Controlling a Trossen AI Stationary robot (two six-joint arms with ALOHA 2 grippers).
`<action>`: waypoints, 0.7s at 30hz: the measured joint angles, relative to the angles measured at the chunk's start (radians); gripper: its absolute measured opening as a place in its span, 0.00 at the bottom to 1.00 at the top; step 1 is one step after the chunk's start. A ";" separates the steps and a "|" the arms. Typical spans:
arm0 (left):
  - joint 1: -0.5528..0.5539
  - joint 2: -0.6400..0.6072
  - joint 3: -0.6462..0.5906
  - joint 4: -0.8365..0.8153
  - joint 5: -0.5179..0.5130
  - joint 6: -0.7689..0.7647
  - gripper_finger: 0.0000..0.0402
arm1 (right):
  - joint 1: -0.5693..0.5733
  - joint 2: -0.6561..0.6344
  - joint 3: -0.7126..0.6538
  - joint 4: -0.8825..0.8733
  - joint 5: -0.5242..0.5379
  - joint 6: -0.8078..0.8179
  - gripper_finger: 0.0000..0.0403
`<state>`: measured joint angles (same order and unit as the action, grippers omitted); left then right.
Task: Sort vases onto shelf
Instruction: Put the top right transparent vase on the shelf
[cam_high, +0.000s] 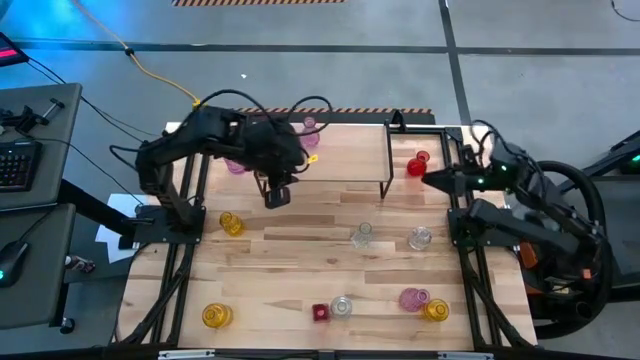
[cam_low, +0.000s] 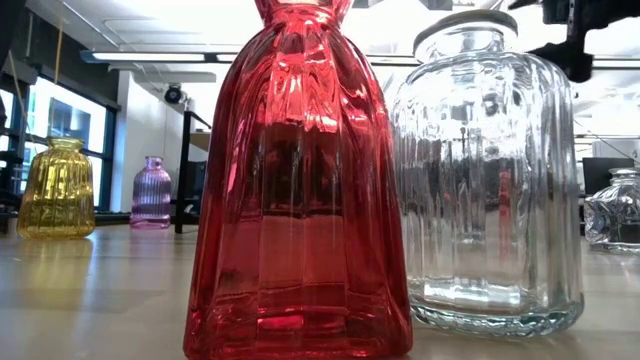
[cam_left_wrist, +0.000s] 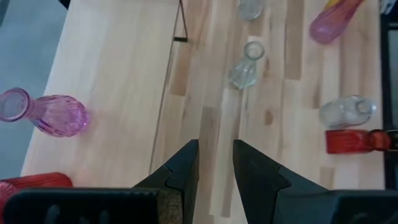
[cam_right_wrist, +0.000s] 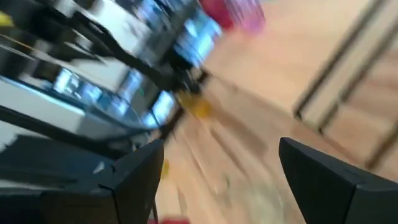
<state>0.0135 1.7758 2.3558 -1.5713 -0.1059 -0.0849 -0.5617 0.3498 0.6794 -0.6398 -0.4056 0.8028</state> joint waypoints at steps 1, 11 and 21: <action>-0.005 -0.011 0.000 0.000 0.000 -0.001 0.22 | 0.000 0.026 0.027 -0.053 -0.008 0.001 0.75; -0.029 -0.098 0.000 0.000 -0.001 0.000 0.22 | 0.019 0.256 0.257 -0.592 -0.010 0.012 0.75; -0.029 -0.199 -0.094 0.002 -0.003 0.027 0.22 | 0.220 0.320 0.221 -0.681 0.060 0.259 0.75</action>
<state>-0.0151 1.5772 2.2613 -1.5690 -0.1089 -0.0581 -0.3421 0.6701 0.9005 -1.3204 -0.3454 1.0618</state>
